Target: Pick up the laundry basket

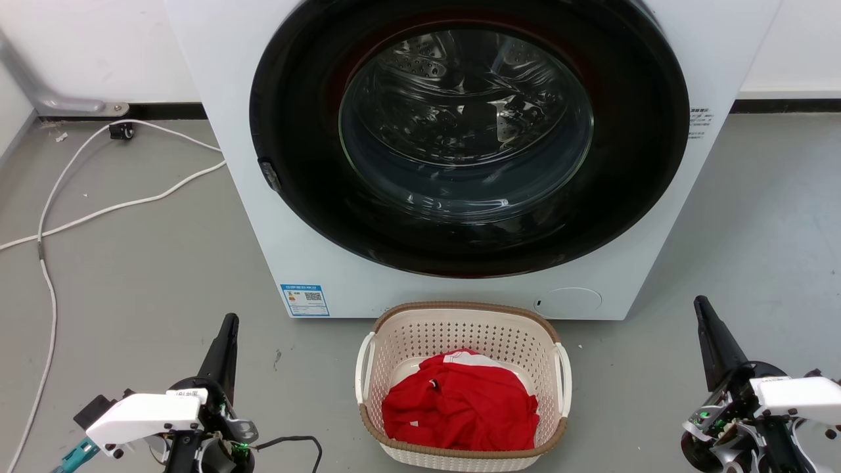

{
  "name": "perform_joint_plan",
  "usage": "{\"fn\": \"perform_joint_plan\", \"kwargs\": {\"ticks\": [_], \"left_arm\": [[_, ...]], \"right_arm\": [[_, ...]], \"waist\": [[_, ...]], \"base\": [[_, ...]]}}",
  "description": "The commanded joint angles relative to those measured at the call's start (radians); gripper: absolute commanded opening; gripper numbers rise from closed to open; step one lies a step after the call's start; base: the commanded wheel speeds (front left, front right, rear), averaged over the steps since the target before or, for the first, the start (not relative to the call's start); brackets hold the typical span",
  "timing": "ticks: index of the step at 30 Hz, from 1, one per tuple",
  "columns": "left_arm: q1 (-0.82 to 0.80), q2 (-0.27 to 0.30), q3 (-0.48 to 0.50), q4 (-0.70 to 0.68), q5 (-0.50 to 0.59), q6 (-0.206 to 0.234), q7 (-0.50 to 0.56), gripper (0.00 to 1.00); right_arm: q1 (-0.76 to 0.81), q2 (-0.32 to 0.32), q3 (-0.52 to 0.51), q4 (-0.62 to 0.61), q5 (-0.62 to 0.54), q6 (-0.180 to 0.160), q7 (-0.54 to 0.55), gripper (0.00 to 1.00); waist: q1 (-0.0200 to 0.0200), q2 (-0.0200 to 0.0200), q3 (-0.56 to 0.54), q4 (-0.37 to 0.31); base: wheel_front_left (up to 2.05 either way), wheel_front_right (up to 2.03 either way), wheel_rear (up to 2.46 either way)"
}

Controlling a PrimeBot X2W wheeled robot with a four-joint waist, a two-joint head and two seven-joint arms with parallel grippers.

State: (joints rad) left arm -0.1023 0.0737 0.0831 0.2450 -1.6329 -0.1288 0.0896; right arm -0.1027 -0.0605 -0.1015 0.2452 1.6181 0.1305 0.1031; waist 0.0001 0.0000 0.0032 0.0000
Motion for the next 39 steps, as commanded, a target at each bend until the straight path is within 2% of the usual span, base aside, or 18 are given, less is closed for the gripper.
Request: {"fn": "perform_joint_plan", "kwargs": {"ticks": [1,23,24,32,39], "left_arm": [[-0.01,-0.003,0.004,0.002,0.002,-0.004,0.003,0.0],[-0.01,-0.007,0.011,0.002,0.011,-0.004,0.009,0.0],[0.0,-0.007,0.008,0.0,0.003,0.0,0.004,1.0],[0.011,-0.012,-0.027,0.001,0.009,0.001,-0.023,1.0],[0.009,-0.013,-0.061,-0.019,0.078,0.0,-0.056,1.0]], "right_arm": [[-0.012,0.003,-0.001,0.001,-0.004,0.0,0.002,0.0],[-0.012,0.005,-0.005,0.001,-0.009,0.0,0.004,0.0],[0.0,0.002,-0.004,0.0,-0.001,0.0,0.003,1.0],[0.024,0.004,0.012,-0.001,-0.019,0.0,-0.023,1.0],[0.033,0.003,0.032,-0.014,-0.065,0.0,-0.058,1.0]], "waist": [[-0.0001,0.0,0.0,0.0],[-0.0001,0.0,0.0,0.0],[-0.0001,0.0,0.0,0.0],[0.0,0.0,0.0,0.0],[0.0,0.0,0.001,-0.001]], "base": [[0.0,0.0,0.0],[0.0,0.0,0.0],[0.0,0.0,0.0],[0.0,0.0,0.0],[0.0,0.0,0.0]]}}
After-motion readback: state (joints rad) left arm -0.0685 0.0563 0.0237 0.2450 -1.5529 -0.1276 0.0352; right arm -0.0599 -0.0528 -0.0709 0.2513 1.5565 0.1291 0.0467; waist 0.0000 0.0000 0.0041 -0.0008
